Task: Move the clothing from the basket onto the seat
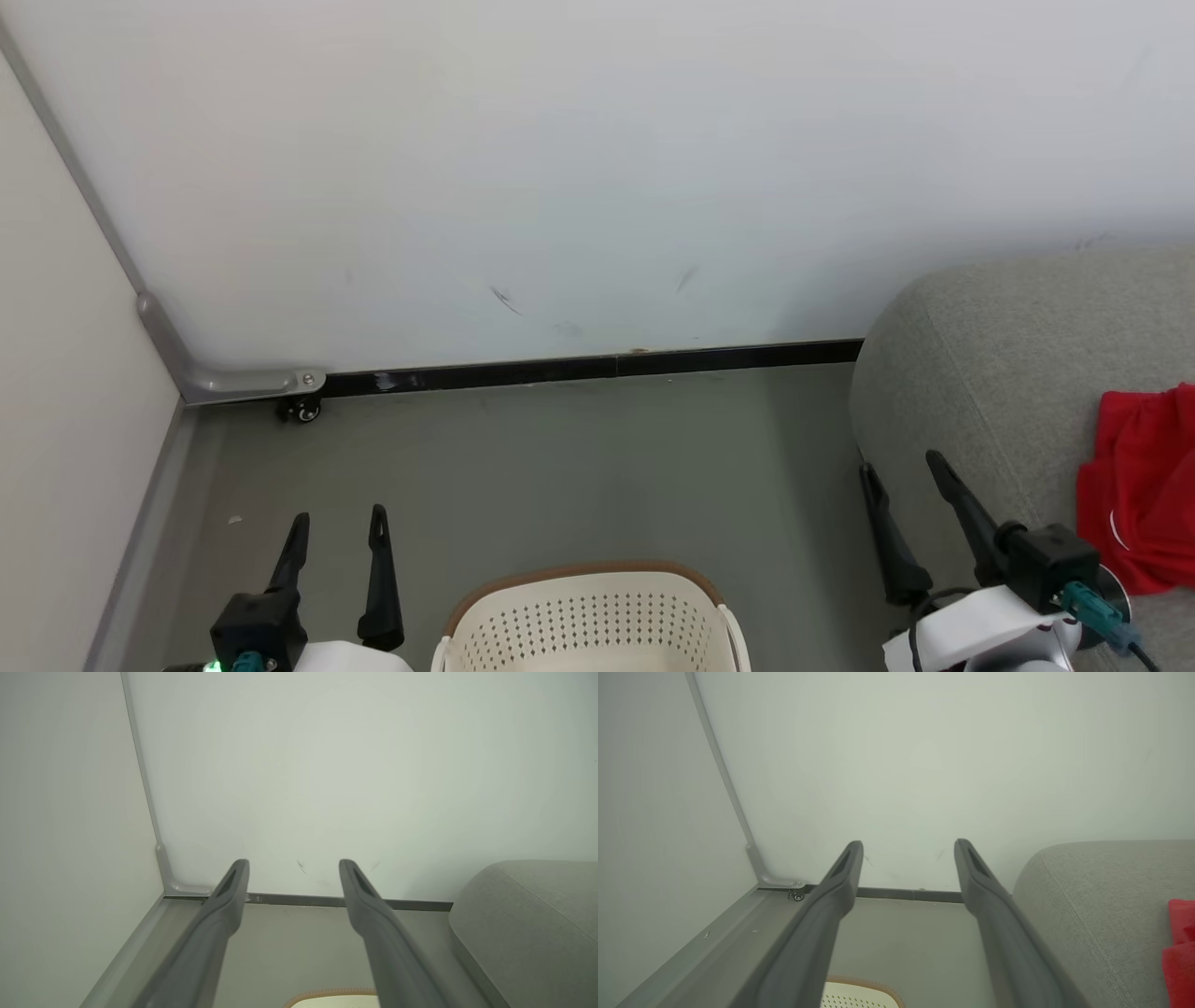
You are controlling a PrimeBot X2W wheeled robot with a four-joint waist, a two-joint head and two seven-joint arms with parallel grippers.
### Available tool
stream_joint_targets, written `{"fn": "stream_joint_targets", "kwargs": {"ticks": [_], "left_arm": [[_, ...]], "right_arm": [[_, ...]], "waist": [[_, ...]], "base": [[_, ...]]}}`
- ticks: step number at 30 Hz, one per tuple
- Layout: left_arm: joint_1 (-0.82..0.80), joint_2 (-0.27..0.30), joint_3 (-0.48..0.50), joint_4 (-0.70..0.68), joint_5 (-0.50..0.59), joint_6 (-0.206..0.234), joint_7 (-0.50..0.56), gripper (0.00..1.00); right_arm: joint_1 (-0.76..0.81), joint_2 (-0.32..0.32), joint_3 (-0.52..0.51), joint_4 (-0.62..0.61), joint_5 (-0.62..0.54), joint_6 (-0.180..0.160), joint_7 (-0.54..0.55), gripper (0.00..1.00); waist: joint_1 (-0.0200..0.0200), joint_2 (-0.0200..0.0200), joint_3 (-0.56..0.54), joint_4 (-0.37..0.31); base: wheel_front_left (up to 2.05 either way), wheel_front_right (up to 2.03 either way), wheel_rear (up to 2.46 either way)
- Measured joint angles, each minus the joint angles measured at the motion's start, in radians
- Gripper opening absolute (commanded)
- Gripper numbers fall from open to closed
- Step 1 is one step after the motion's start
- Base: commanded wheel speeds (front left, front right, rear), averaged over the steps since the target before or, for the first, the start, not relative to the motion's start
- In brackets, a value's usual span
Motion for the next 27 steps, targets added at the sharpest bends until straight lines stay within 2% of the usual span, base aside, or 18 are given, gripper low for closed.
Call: {"fn": "stream_joint_targets", "kwargs": {"ticks": [8, 27], "left_arm": [[0.0, -0.002, -0.016, 0.006, 0.011, -0.005, 0.0, 1.0], [-0.003, 0.005, -0.028, 0.022, 0.027, -0.007, 0.007, 1.0]], "right_arm": [[0.073, 0.013, -0.009, -0.033, -0.029, 0.0, 0.013, 1.0], [0.136, 0.022, -0.02, -0.113, -0.039, 0.0, 0.043, 1.0]], "waist": [[0.0, 0.0, -0.014, 0.021], [0.0, 0.0, -0.002, 0.023]], "base": [[0.0, 0.0, 0.0], [0.0, 0.0, 0.0]]}}
